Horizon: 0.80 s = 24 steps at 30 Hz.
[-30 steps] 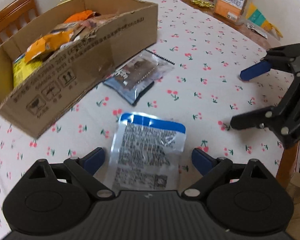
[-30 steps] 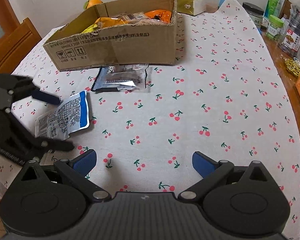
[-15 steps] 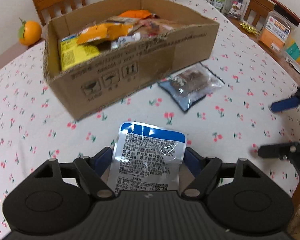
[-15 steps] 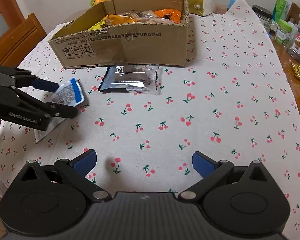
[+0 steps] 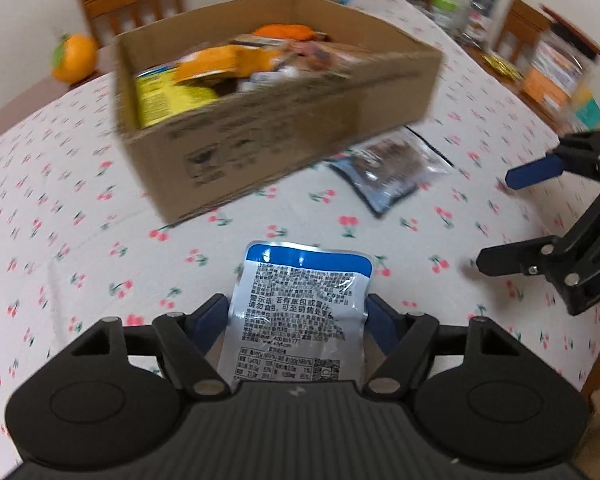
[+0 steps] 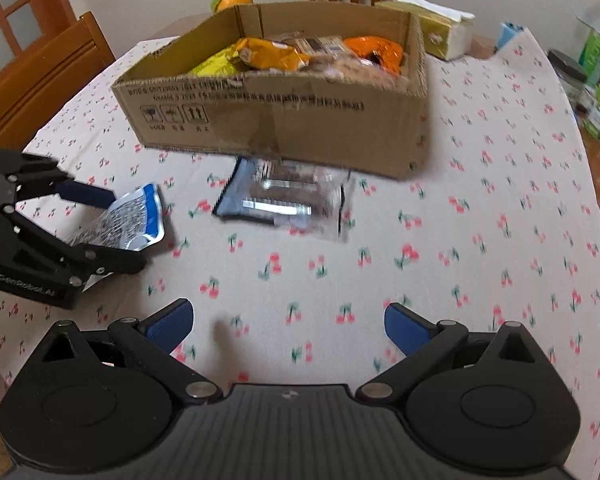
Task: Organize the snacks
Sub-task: 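Grasp the white-blue pouch with the left tool while the right tool grasps the dark bag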
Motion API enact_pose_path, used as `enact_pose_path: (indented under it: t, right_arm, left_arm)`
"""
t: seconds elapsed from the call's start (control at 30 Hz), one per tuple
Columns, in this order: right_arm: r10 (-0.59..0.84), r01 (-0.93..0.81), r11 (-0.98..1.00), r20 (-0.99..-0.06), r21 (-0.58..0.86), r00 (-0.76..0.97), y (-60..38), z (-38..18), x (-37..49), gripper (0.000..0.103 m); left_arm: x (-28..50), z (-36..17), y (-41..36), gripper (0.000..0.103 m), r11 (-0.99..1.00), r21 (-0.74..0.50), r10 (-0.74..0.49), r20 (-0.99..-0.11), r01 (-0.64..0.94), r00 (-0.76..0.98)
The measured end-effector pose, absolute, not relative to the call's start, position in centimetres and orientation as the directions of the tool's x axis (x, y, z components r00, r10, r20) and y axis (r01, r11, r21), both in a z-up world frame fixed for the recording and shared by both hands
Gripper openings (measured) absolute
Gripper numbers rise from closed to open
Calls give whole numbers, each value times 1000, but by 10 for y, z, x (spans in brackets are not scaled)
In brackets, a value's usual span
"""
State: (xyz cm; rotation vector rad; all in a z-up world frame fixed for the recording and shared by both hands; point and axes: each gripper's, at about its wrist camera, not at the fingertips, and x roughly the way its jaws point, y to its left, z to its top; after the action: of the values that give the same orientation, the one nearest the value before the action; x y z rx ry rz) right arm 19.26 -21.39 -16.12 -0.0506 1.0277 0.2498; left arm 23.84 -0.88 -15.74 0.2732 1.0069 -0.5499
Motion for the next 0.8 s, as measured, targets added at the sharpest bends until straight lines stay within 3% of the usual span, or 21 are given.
enact_pose_path:
  t: [0.3, 0.7, 0.8]
  right_arm:
    - [182, -338, 941, -838, -3, 514, -196, -165, 245, 103]
    - [318, -448, 884, -872, 131, 373, -170, -172, 235, 103]
    - [263, -470, 881, -873, 45, 410, -166, -169, 230, 103]
  left_arm:
    - [245, -151, 15, 74, 904, -51, -265, -846, 424, 463]
    - [243, -148, 24, 74, 911, -62, -265, -846, 407, 464]
    - [243, -148, 26, 74, 913, -61, -262, -846, 404, 464]
